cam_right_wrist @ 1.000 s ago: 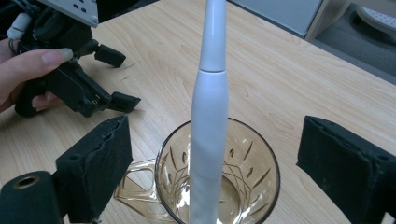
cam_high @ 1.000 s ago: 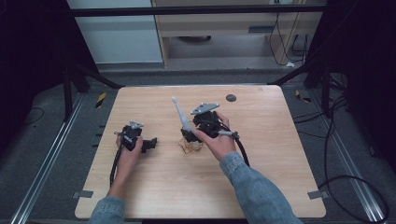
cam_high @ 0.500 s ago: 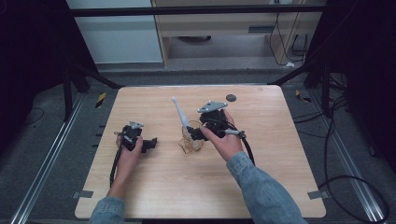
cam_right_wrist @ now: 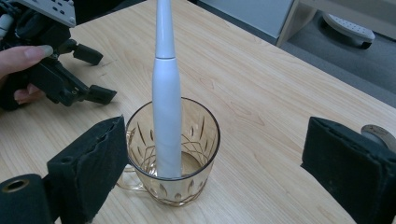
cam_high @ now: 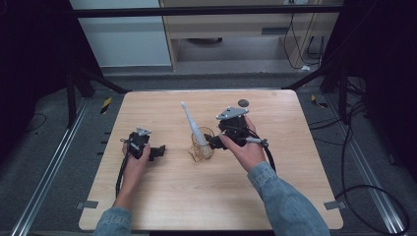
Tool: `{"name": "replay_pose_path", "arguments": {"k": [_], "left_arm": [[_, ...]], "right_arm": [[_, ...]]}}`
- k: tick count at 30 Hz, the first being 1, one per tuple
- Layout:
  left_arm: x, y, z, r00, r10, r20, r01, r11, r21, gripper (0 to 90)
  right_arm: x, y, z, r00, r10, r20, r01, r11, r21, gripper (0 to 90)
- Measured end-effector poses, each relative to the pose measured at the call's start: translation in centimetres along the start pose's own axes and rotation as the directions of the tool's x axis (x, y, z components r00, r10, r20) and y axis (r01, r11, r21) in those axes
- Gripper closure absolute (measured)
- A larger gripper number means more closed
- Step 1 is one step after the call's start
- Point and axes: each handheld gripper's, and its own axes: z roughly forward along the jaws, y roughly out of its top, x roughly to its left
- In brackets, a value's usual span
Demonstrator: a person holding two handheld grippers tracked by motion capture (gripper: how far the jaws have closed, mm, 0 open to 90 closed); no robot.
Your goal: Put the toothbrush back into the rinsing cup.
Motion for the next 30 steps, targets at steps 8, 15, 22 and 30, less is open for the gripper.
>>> {"name": "replay_pose_path", "arguments": {"k": [8, 15, 22, 30], "left_arm": [[0.0, 0.0, 0.0, 1.0000, 0.000, 0.000, 0.000, 1.0000, 0.000, 0.0], [0.0, 0.0, 0.0, 1.0000, 0.000, 0.000, 0.000, 1.0000, 0.000, 0.0], [0.0, 0.0, 0.0, 1.0000, 0.000, 0.000, 0.000, 1.0000, 0.000, 0.0], [0.0, 0.0, 0.0, 1.0000, 0.000, 0.000, 0.000, 1.0000, 0.000, 0.0]], "right_arm": [[-0.7, -0.5, -0.5, 0.9998, 0.009, 0.017, -0.009, 1.000, 0.000, 7.8], [-1.5, -1.2, -1.3, 0.9994, 0.033, 0.012, -0.032, 0.999, -0.009, 8.1], [-2.4, -2.2, -2.2, 0.9984, 0.049, 0.030, -0.048, 0.999, -0.016, 8.0], [-3.7, -3.6, -3.1, 0.9961, 0.071, 0.052, -0.070, 0.997, -0.022, 7.7]]}}
